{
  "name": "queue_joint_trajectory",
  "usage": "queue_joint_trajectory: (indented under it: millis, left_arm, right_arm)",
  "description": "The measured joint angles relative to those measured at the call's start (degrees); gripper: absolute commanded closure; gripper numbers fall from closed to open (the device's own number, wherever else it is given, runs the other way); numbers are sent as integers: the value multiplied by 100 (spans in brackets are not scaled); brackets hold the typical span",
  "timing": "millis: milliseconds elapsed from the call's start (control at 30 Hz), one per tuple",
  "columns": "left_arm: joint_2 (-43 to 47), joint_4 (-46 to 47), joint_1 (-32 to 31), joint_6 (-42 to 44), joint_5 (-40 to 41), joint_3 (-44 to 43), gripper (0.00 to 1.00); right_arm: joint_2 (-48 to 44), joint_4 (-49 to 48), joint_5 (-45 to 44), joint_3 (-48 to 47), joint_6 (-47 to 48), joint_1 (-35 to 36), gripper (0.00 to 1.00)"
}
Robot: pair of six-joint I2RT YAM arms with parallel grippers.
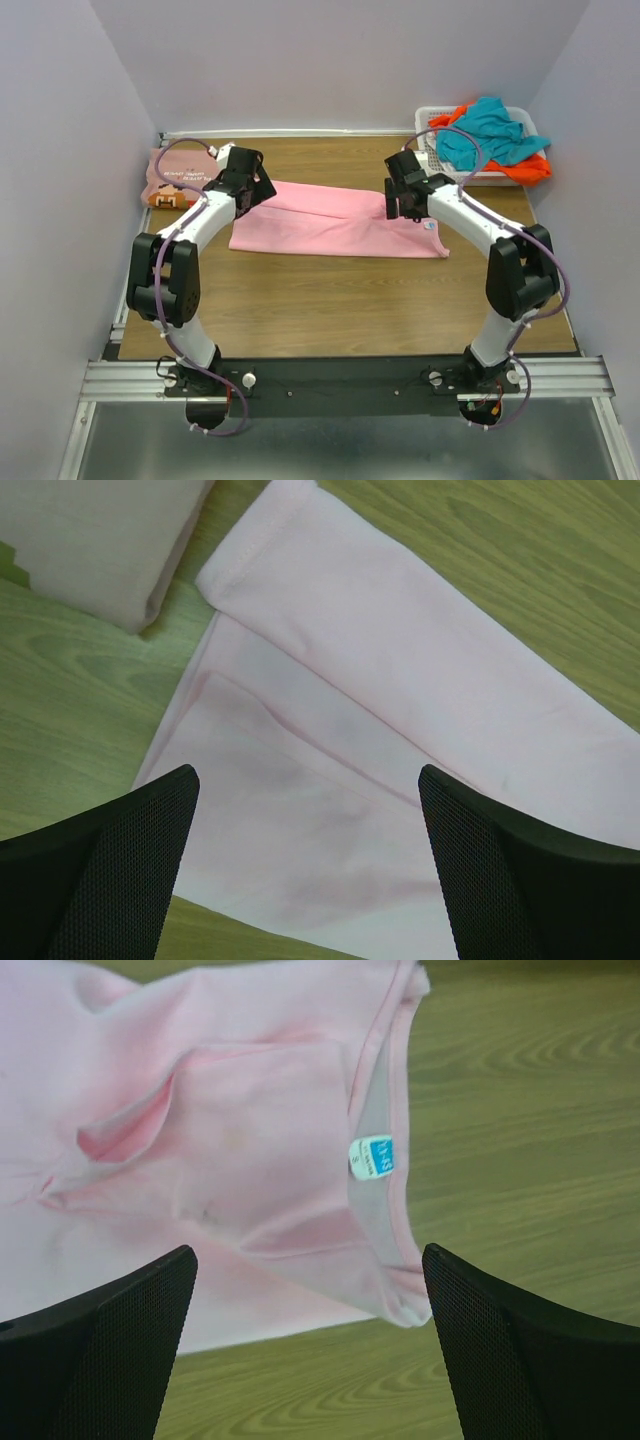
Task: Fold and stack the t-shirts
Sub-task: Fold the tshirt
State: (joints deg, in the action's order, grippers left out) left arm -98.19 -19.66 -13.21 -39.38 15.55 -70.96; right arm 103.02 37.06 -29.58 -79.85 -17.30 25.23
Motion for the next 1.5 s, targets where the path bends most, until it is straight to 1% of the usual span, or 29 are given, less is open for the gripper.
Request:
queue_joint_trajectory:
  millis: [100, 233, 300, 367, 500, 567, 667, 767, 933, 1033, 1100, 1233, 1333, 1433, 1500]
  left_arm:
    - [4, 111, -61, 85, -170, 2, 2]
    - [-37, 216, -101, 179, -398, 2, 2]
    - [-92, 249, -105, 203, -479, 2, 2]
    - [-133, 251, -105, 212, -520, 2, 2]
    - [-157, 280, -105, 256, -575, 2, 2]
    - [-157, 284, -105, 295, -579, 2, 2]
    - [-157, 289, -105, 343, -579, 2, 2]
    - [-214, 295, -105, 413, -597, -44, 2]
    - [-634, 442, -107, 557, -776, -313, 2]
    - [-966, 529, -118, 595, -925, -393, 2]
    - [-1121, 520, -136, 599, -1010, -361, 2]
    - [-1102, 627, -195, 595, -1086, 26, 2]
    - [-866, 909, -297, 599, -1150, 444, 2]
    - [-341, 1202, -507, 549, -1252, 1207, 2]
    - [52, 1309, -789, 437, -1305, 1694, 2]
  right_arm:
    - [-203, -142, 315, 339, -269, 0, 0]
    - [184, -234, 501, 284, -345, 0, 0]
    - [514, -317, 546, 109, -341, 0, 0]
    - [1001, -323, 575, -289, -321, 0, 0]
    - [1849, -435, 573, -1362, -332, 0, 0]
    - [1998, -531, 573, -1644, -367, 0, 0]
    - [1895, -581, 570, -1626, -420, 0, 0]
    - [1434, -695, 527, -1027, -527, 0, 0]
    - [273, -697, 575, 387, -953, 0, 0]
    - [-168, -885, 739, 994, -1187, -4, 0]
    - [-295, -914, 863, 1344, -1329, -48, 0]
    - [-9, -1023, 1147, 1440, -1443, -205, 0]
    - [308, -1128, 1311, 1239, -1453, -413, 0]
    - [817, -1325, 1381, 579, -1257, -551, 0]
    - [1259, -1381, 1412, 46, -986, -610, 0]
